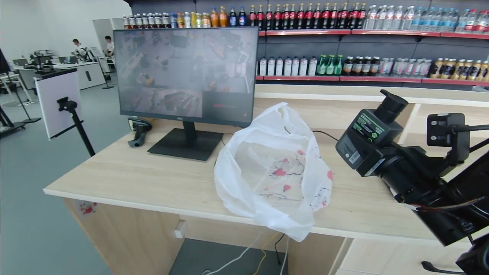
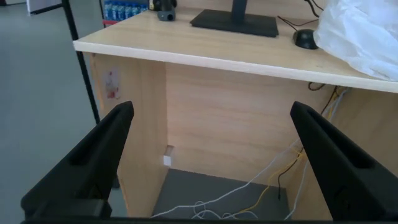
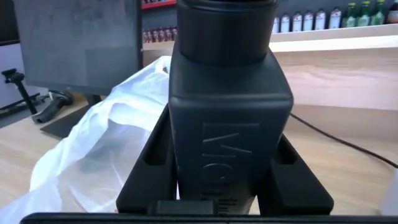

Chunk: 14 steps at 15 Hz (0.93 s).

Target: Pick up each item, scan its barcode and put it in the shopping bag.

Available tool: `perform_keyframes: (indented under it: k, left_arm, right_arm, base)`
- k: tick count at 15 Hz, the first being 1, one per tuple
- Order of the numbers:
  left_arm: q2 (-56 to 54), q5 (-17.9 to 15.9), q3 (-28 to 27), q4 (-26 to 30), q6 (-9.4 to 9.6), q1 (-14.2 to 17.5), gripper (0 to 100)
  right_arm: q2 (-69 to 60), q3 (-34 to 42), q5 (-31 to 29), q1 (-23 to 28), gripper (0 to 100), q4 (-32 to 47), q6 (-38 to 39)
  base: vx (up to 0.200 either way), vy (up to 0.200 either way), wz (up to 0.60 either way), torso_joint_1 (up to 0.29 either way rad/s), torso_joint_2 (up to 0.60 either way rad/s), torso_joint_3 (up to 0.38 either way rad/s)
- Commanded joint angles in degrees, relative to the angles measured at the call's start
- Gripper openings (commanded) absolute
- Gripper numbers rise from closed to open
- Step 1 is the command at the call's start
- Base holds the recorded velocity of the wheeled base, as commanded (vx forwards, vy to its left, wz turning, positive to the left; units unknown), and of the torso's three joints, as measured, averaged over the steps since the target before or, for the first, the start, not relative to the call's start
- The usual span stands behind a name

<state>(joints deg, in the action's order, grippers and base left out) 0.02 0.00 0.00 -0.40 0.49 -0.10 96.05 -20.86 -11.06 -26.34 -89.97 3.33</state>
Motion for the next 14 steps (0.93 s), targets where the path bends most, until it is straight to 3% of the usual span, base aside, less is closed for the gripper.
perform_keyframes:
  k: [1, 5, 9, 12, 14]
  left_arm:
    - [-0.02, 0.00, 0.00, -0.04, 0.04, 0.01, 100]
    - [-0.02, 0.00, 0.00, -0.04, -0.05, 0.01, 100]
    - [-0.02, 0.00, 0.00, -0.04, -0.05, 0.01, 100]
    - [-0.02, 0.00, 0.00, -0.04, 0.04, 0.01, 100]
    - [-0.02, 0.00, 0.00, -0.04, 0.04, 0.01, 100]
  right_arm:
    - [0.19, 0.29, 0.07, -0.02, 0, -0.03, -0.08]
    - [1.68, -0.50, 0.07, -0.20, 0, -0.03, -0.60]
    - [8.89, -5.86, 0.33, -7.85, 0, -0.03, -1.83]
    - [14.08, -8.32, 6.66, -8.20, 0, -0.03, -5.09]
    - [16.89, -10.43, 7.54, -8.37, 0, -0.03, -5.26]
  base:
    - [0.000, 0.000, 0.60, 0.007, 0.00, 0.007]
    - [0.000, 0.000, 0.00, 0.000, 0.00, 0.000]
    - [0.000, 0.000, 0.00, 0.000, 0.00, 0.000]
    - [0.000, 0.000, 0.00, 0.000, 0.00, 0.000]
    - [0.000, 0.000, 0.00, 0.000, 0.00, 0.000]
